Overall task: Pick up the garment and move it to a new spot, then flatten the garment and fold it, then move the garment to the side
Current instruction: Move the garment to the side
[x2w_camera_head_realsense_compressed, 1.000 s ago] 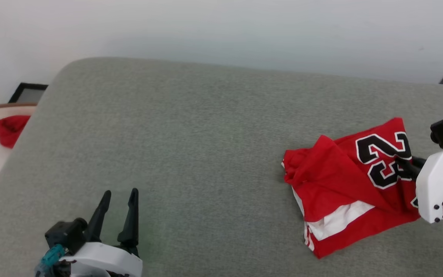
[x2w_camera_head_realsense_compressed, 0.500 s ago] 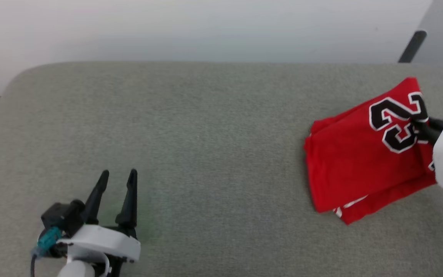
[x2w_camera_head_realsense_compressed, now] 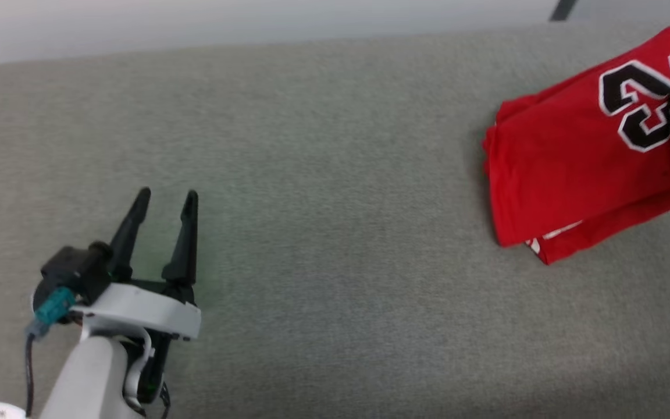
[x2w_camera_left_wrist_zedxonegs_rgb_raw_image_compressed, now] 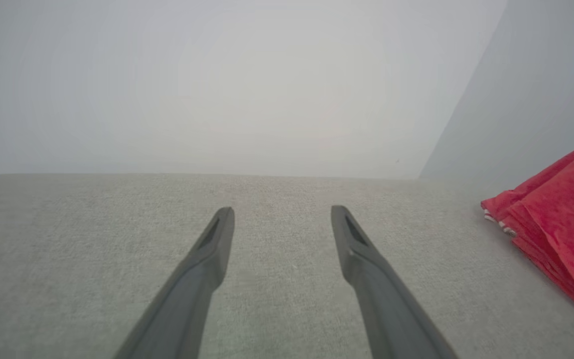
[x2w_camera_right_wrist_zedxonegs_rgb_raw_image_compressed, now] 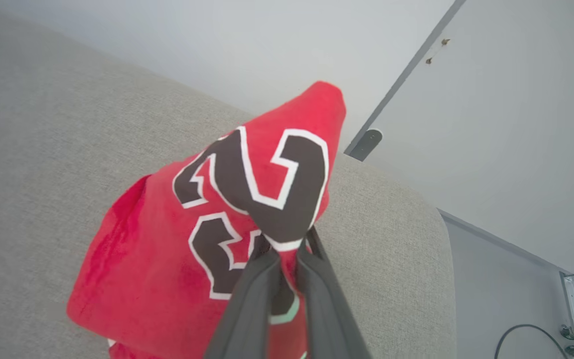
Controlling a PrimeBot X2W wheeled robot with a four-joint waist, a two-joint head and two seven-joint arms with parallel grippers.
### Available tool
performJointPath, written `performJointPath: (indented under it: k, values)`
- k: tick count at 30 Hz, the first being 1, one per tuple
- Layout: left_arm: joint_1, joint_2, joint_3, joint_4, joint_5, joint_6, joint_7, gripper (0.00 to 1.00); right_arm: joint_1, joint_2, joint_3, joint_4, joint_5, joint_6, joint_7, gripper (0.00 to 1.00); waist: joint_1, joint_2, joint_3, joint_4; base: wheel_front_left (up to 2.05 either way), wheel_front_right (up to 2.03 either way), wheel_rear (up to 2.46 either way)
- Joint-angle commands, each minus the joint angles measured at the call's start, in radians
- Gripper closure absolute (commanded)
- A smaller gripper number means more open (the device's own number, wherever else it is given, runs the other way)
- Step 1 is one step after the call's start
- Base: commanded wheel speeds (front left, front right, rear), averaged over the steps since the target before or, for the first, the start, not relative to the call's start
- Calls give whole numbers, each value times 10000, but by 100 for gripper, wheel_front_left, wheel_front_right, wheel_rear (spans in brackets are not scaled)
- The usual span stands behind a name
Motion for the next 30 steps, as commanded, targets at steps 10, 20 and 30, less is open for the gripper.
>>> performJointPath:
  k: [10,20,30]
  values:
    - [-875,496,-96,-374,205,1,293,0,-1343,-369,963,1624,315,-11,-1511,100,0,0,1478,-1361,0,0,0]
    - [-1339,729,-314,-733,334,41,611,0,-2421,-672,1756,3381,108,-11,-2695,100,0,0,2118,-1805,0,0,0]
    - [-1619,917,-444,-994,343,60,802,0,-3312,-683,2406,5202,-487,-11,-3423,100,0,0,2676,-1999,0,0,0]
